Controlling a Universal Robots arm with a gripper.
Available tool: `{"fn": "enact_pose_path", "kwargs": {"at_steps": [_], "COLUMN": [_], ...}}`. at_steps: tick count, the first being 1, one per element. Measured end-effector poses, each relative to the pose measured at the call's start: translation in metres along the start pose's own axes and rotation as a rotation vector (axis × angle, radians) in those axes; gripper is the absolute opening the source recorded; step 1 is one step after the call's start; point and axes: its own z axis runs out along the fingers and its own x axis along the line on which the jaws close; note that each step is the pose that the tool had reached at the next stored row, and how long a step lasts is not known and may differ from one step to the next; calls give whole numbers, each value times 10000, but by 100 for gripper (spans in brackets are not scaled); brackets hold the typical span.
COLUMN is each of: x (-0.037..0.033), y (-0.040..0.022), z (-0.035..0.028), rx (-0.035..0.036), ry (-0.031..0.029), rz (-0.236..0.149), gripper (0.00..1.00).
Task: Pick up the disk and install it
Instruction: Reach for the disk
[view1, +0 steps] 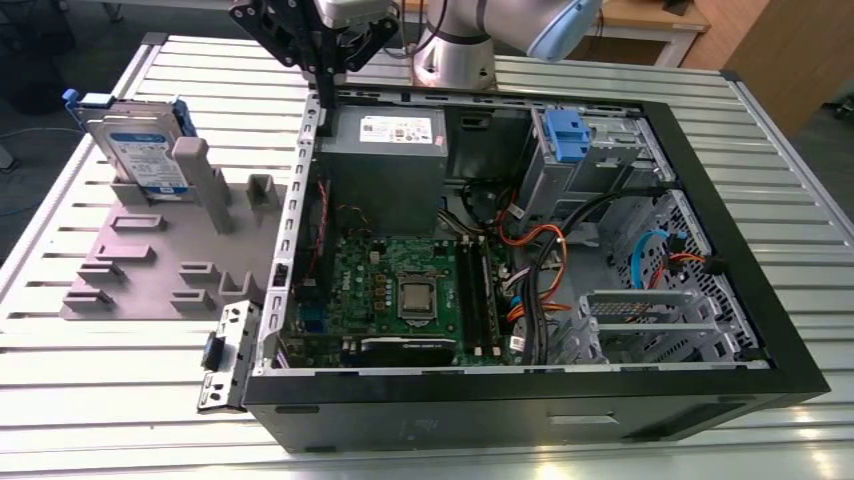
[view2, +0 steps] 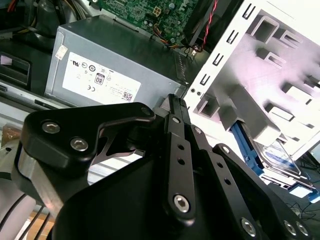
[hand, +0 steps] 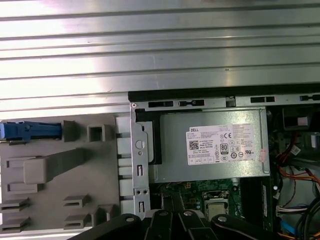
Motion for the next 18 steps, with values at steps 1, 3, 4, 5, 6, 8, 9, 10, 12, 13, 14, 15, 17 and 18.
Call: {"fn": "enact_pose_path", "kwargs": {"at_steps": [1, 3, 4, 5, 6, 8, 9, 10, 12, 13, 14, 15, 17, 18], "x": [3, 6, 6, 6, 6, 7, 8, 9, 15, 20, 27, 33, 46, 53], "y": [0, 0, 0, 0, -1, 0, -1, -1, -1, -2, -3, -3, -4, -4], "z": [0, 0, 0, 0, 0, 0, 0, 0, 0, 0, 0, 0, 0, 0], "rx": [1, 0, 0, 1, 1, 0, 1, 1, 0, 0, 1, 1, 0, 1], "ry": [1, 1, 1, 2, 2, 2, 2, 2, 1, 2, 1, 2, 1, 2], "rz": [0, 1, 0, 1, 0, 1, 0, 0, 2, 1, 1, 1, 1, 1], "gripper": [11, 11, 11, 11, 11, 11, 11, 11, 11, 11, 11, 11, 11, 11]}}
